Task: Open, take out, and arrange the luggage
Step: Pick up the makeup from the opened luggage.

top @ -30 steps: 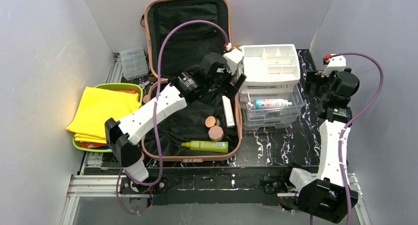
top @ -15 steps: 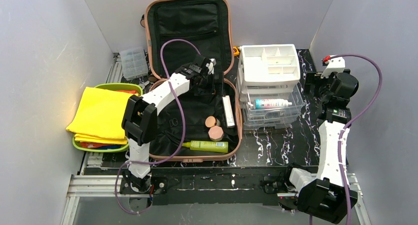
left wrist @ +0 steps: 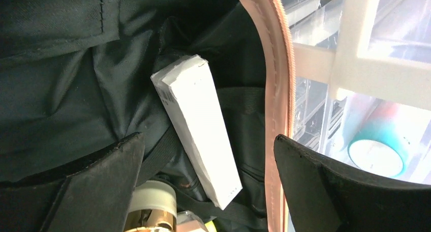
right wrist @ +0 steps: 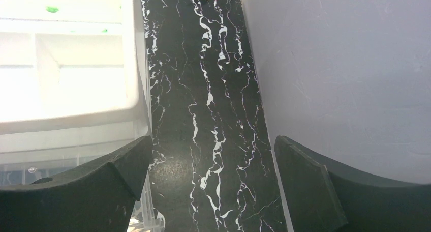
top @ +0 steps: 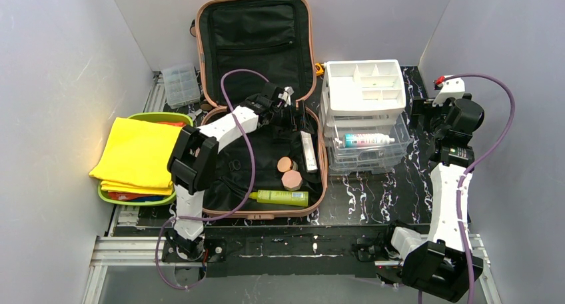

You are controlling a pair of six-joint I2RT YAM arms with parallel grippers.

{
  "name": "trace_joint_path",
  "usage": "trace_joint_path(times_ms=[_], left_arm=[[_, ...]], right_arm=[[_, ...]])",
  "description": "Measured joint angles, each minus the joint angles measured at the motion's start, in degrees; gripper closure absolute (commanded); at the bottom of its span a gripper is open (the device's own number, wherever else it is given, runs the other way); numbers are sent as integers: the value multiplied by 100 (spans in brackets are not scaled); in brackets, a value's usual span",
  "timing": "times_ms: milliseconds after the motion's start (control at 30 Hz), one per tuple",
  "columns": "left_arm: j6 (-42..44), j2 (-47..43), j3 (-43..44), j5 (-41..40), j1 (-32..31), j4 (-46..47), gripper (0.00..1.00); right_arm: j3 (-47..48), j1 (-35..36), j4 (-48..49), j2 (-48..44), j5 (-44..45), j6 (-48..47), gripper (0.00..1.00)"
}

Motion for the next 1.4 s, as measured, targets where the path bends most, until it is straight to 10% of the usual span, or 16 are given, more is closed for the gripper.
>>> trace_joint_path(times_ms=[500, 867, 1400], left_arm=[[-361, 514, -282, 205, 15, 835, 17], [-632, 581, -485, 424, 57, 1349, 87], [4, -745, -501, 494, 398, 544, 83]], right_arm=[[-35, 0, 0, -9, -109, -22, 0], [-37, 0, 0, -9, -129, -24, 0], [-92, 0, 2, -7, -216, -26, 0]])
